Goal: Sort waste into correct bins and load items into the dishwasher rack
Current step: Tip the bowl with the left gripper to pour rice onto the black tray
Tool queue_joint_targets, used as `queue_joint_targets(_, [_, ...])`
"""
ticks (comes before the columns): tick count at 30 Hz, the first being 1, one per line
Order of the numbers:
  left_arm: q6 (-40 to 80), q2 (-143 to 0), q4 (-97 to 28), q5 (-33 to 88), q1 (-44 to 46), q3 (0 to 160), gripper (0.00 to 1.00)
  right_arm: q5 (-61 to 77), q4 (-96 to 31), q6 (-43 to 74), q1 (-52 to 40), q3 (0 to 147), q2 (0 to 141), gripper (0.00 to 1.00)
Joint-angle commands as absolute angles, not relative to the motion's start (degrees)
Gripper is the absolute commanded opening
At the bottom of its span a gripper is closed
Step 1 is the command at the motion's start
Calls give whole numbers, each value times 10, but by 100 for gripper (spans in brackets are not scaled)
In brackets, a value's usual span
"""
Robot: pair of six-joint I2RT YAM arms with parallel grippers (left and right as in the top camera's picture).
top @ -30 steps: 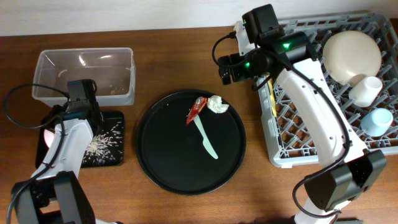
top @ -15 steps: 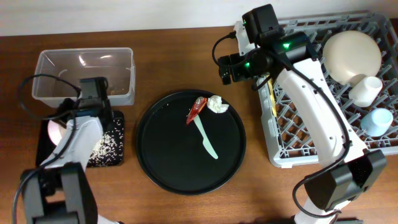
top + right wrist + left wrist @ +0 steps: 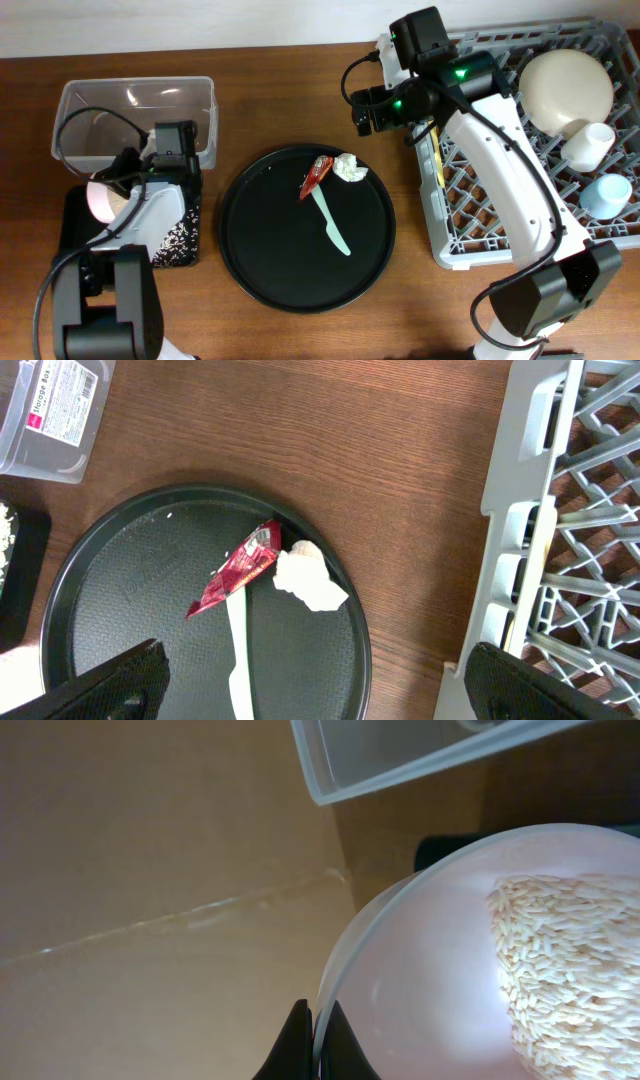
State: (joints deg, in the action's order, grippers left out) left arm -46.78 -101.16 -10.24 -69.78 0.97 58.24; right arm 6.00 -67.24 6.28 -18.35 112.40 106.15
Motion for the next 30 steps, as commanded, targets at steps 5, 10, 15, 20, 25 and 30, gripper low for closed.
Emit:
queue_joint_targets(5, [-479, -1017, -122, -712, 19, 564, 1, 55, -669, 69, -183, 1135, 1053, 98])
queue_joint_targets(10, [-498, -1011, -107, -716, 22, 563, 1, 55, -668, 69, -183, 1135, 1053, 98])
queue_joint_targets(15, [-536, -1003, -98, -714, 35, 563, 1, 55, -667, 69, -183, 1135, 1053, 98])
queue_joint_targets(20, [-571, -1003, -81, -733, 42, 563, 1, 55, -667, 69, -183, 1135, 1053, 98])
queue_joint_targets(25, [-684, -1002, 0, -765, 62, 562, 1, 55, -666, 69, -183, 1135, 1053, 98])
queue_joint_targets(30, [-701, -1003, 20, -778, 63, 562, 1, 53, -667, 69, -183, 1135, 1053, 98])
